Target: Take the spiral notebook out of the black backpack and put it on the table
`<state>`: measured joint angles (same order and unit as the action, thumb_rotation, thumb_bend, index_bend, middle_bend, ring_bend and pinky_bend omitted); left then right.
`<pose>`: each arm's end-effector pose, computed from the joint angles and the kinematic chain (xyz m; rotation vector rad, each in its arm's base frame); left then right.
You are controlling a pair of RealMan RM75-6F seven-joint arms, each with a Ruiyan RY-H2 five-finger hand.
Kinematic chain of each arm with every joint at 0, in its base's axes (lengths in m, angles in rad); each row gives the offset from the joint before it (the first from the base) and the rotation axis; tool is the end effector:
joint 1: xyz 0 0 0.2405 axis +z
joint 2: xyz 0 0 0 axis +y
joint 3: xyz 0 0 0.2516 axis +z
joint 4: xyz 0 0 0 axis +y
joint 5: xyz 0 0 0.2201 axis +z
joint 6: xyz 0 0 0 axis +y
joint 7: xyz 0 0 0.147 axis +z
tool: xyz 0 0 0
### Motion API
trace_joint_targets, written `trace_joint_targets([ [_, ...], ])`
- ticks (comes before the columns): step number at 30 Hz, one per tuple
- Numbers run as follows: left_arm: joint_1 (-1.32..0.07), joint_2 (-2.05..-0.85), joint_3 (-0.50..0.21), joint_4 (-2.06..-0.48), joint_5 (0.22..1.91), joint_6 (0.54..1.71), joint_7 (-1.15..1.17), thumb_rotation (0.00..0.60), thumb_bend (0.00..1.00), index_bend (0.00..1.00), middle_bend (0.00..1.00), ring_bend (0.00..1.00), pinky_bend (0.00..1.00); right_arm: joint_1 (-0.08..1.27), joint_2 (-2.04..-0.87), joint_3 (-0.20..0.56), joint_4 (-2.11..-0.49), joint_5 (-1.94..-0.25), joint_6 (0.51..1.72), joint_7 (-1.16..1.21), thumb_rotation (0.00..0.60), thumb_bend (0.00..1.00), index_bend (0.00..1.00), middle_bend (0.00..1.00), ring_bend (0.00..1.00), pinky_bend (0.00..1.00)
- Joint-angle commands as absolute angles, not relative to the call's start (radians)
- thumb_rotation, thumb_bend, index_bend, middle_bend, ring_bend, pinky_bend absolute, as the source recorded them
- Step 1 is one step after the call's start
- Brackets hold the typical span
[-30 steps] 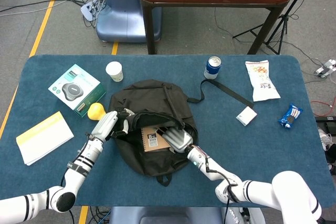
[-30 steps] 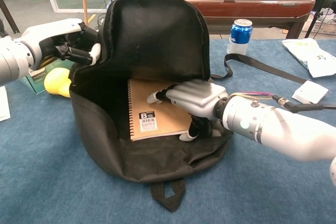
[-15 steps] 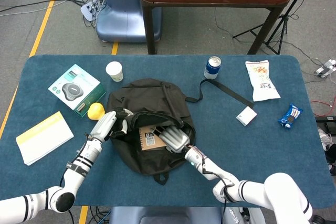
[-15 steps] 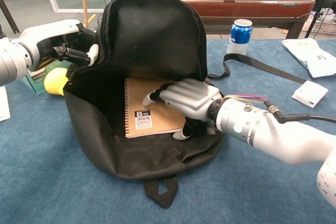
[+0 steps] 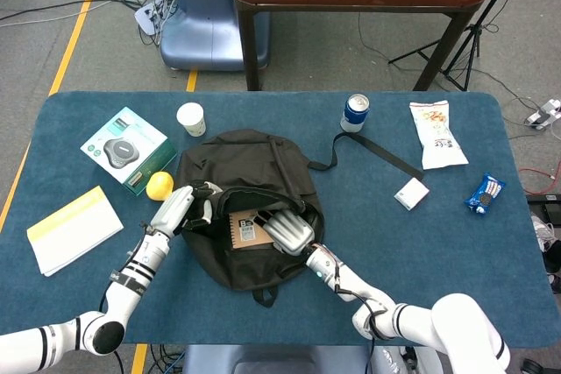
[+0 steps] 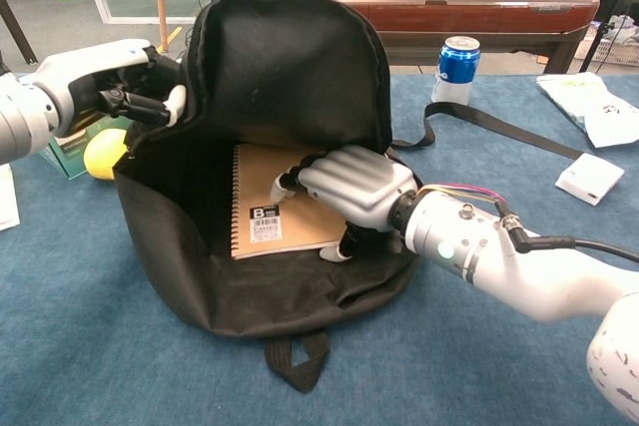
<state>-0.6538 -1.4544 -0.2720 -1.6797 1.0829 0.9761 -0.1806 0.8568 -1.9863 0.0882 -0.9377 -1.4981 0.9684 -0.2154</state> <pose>-0.1286 0.3329 0.0076 -1.5131 -1.5913 -1.3466 -0.0954 -0.3261 -0.1448 2.1713 -0.5572 1.0225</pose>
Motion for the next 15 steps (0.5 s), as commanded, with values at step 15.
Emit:
trace_joint_targets([
  [15, -0.653, -1.459, -0.272, -1.675, 1.081, 0.972, -0.184, 0.600, 0.69, 0.63, 0.37, 0.27, 0.10, 0.858, -2.012, 0.093, -0.892, -1.514, 0.977, -0.196, 0.600, 0.51, 0.26, 0.26, 0.17, 0.25],
])
